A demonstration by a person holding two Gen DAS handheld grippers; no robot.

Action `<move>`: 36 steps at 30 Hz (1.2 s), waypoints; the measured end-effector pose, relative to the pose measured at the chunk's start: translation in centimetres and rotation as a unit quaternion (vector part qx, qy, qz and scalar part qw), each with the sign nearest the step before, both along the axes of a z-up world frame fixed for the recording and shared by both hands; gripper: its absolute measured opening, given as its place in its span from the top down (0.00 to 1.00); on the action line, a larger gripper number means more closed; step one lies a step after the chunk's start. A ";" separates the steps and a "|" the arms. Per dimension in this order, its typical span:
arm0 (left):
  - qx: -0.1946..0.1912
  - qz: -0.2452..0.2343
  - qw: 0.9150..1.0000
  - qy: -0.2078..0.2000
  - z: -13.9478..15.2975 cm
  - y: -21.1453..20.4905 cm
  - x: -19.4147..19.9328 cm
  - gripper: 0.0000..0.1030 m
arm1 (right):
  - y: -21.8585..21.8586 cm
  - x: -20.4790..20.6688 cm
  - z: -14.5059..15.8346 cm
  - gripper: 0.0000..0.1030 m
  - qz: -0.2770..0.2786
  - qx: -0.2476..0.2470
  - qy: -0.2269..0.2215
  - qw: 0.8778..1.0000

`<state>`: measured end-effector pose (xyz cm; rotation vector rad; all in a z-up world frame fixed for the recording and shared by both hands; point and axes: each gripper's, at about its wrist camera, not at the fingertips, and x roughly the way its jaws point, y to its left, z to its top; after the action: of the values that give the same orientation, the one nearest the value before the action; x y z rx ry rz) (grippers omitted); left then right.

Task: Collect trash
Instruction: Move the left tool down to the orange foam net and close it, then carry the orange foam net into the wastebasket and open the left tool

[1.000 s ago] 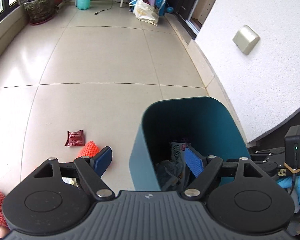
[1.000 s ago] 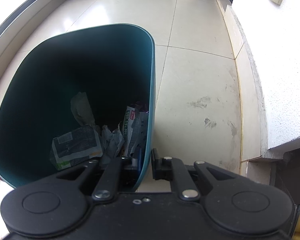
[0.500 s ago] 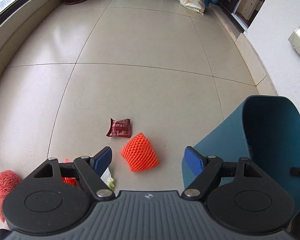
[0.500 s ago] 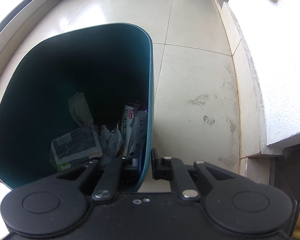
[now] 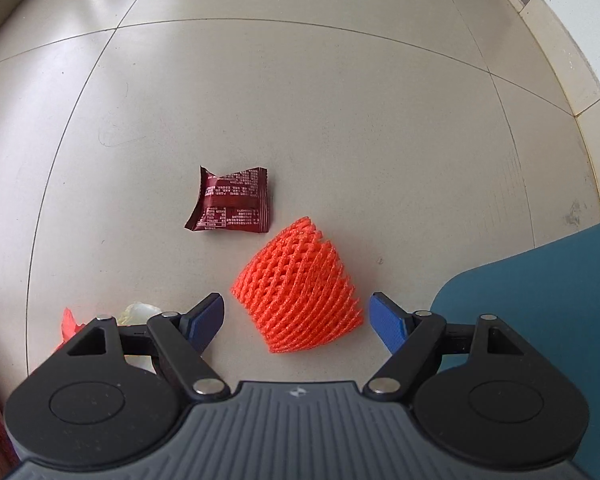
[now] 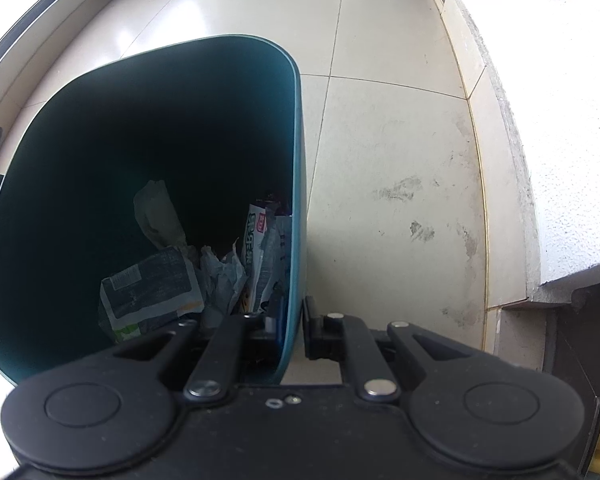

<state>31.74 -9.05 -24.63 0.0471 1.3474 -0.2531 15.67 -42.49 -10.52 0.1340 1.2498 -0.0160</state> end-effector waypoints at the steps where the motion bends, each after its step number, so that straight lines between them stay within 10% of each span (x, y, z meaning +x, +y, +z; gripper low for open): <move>1: 0.003 -0.001 1.000 0.002 -0.7 -0.2 0.2 0.23 | 0.0 0.0 -0.1 0.92 0.001 -0.001 0.001 1.000; 13: 0.034 0.032 0.997 0.056 -7.3 -0.5 1.9 0.24 | -0.1 0.2 -0.4 0.91 0.001 0.001 0.006 1.000; 18: 0.026 0.053 0.997 0.056 -6.6 0.0 1.8 0.74 | -0.1 0.2 -0.5 0.92 0.000 0.002 0.004 1.000; 22: 0.033 0.046 0.998 0.027 -3.9 -0.1 0.6 0.87 | -0.1 0.3 -0.5 0.92 -0.003 0.000 0.002 1.000; 36: 0.016 0.021 0.997 -0.067 13.8 1.2 -6.2 0.87 | 0.3 0.1 -1.0 0.94 -0.006 -0.017 -0.008 1.000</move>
<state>25.56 -7.86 -10.87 0.0620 1.2169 -0.1888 15.74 -42.18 -11.56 0.1132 1.2325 -0.0463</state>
